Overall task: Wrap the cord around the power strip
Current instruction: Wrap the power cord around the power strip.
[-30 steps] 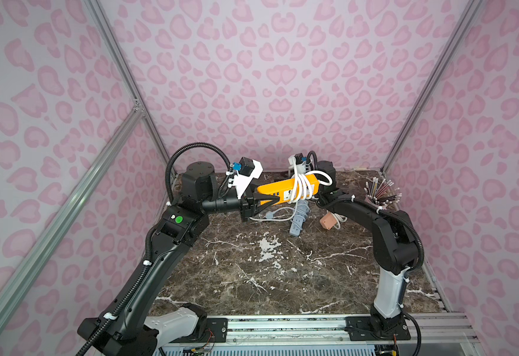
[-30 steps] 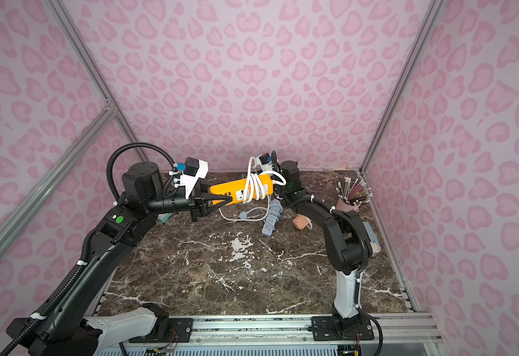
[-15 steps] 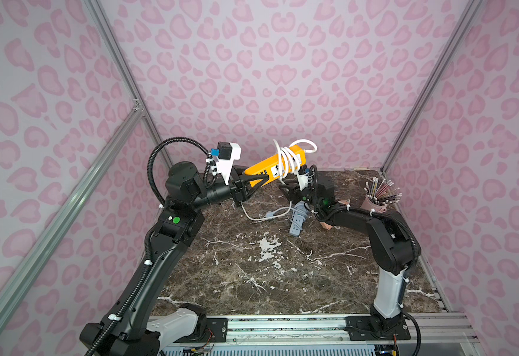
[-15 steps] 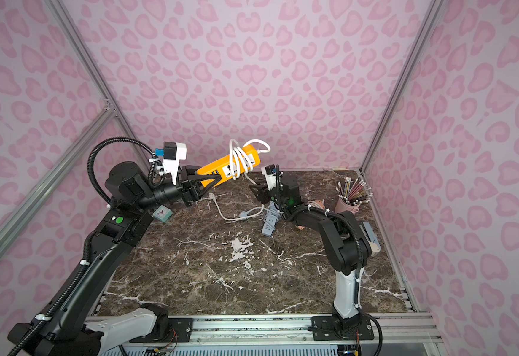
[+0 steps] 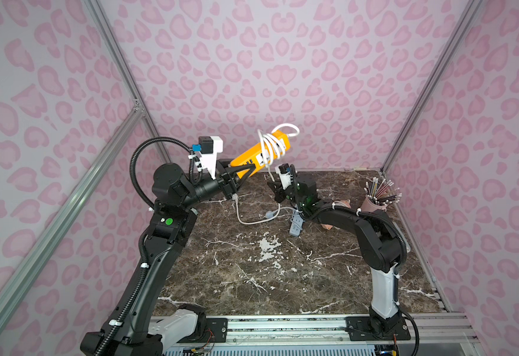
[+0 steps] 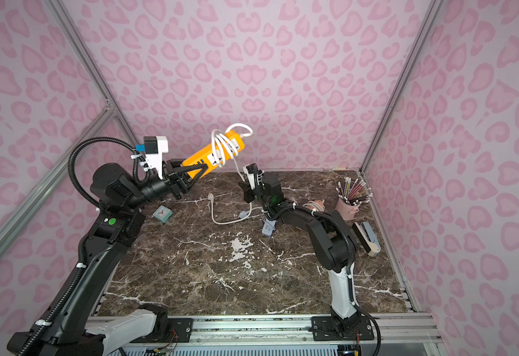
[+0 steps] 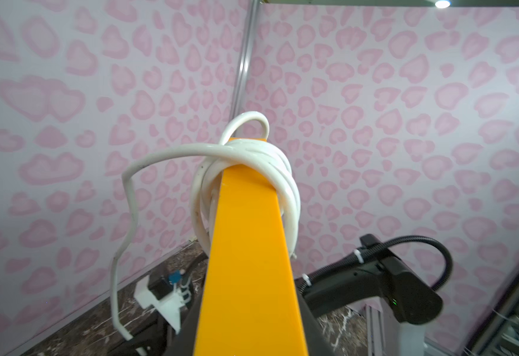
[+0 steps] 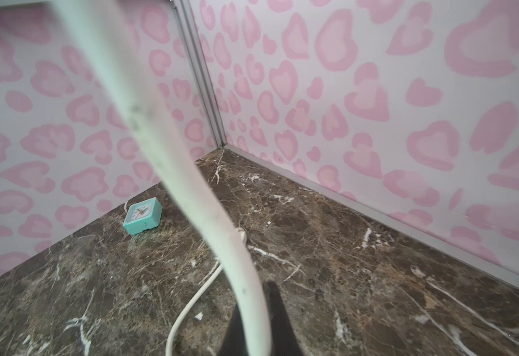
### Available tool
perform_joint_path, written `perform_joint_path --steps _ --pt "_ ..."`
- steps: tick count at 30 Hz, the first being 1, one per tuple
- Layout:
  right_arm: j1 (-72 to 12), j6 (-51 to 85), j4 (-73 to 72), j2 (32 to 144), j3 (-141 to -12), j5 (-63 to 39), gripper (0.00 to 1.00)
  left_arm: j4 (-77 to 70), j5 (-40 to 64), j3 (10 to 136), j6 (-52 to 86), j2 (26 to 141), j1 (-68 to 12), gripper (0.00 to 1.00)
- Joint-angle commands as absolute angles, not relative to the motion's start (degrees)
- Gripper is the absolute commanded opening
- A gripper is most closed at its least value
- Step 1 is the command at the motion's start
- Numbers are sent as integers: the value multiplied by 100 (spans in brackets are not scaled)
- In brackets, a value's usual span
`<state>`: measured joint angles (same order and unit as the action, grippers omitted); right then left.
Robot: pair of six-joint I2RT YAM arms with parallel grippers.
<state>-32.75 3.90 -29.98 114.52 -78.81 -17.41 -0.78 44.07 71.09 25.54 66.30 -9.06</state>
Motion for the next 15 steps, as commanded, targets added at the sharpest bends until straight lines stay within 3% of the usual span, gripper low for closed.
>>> perform_joint_path --steps 1,8,15 --pt "-3689 -229 -2824 10953 -7534 -1398 0 -1103 3565 6996 3250 6706 -378 3" --pt "-4465 -1354 -1891 9651 -6635 -488 0 756 1416 7693 1115 7349 -111 3" --pt "-5172 -2918 -560 9072 -6928 25 0 537 1136 7132 876 7650 -152 3"
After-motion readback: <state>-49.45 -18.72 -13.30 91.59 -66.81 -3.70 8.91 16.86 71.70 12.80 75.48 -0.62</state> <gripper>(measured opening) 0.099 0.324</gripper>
